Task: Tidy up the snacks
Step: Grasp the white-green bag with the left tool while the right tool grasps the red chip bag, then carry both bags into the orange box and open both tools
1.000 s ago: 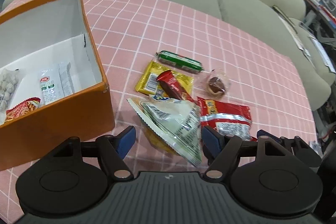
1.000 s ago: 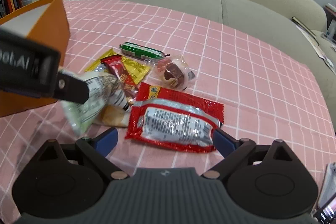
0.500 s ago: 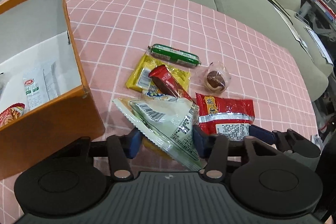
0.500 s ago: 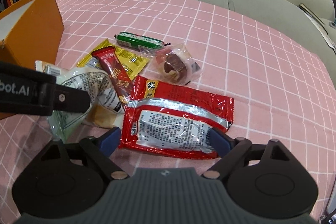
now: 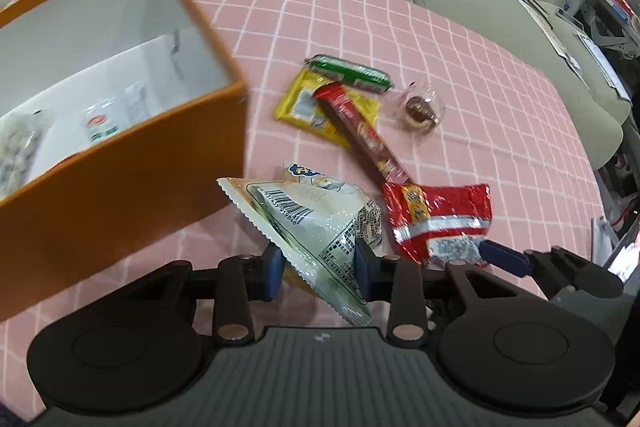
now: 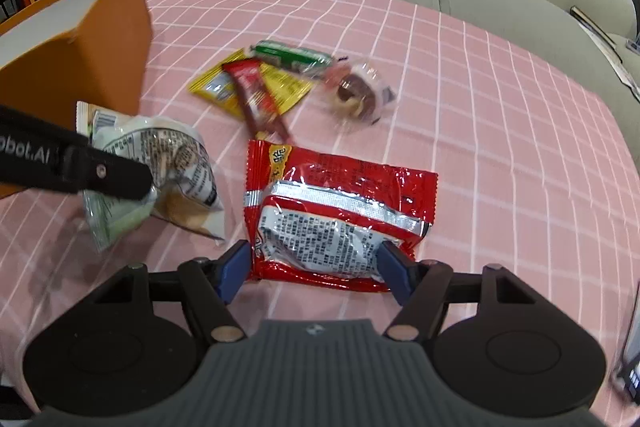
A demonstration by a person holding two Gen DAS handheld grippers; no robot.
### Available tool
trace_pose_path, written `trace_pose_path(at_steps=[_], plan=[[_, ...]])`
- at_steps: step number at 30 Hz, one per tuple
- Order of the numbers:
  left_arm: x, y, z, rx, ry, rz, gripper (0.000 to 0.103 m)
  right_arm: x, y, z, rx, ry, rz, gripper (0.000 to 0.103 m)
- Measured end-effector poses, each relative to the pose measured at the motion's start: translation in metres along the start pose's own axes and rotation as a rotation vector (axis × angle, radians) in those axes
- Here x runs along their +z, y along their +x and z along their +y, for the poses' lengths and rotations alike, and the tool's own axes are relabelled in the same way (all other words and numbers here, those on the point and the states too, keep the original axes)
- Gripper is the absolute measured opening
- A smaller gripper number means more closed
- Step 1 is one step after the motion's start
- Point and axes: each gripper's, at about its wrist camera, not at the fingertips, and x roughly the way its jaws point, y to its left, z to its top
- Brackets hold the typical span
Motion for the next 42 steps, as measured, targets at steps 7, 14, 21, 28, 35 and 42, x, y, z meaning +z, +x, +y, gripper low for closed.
trace_pose_path(at_steps=[7,14,21,28,35,42], plan=[[-0.022,-0.015,0.019,-0.021,-0.051,0.032,0.040,-0.034,-0.032,0.019,0.049,-0.005,0.019,0.067],[-0.033,-0.017,0.028,-0.049,-0.069,0.029,0.050,-0.051,-0.050,0.035,0.066,-0.042,0.008,0.075],[-0.035,-0.013,0.036,-0.030,-0.055,0.012,0.080,-0.047,-0.045,0.018,0.083,0.074,-0.004,0.094],[-0.030,-0.006,0.041,-0.062,-0.148,0.004,0.086,-0.040,-0.023,0.006,0.042,0.210,0.049,0.097],[-0.022,0.002,0.039,-0.080,-0.183,0.004,0.086,-0.037,-0.011,0.008,0.042,0.226,0.080,0.097],[-0.022,0.005,0.036,-0.086,-0.164,-0.013,0.069,-0.038,-0.010,0.009,0.030,0.193,0.086,0.093]])
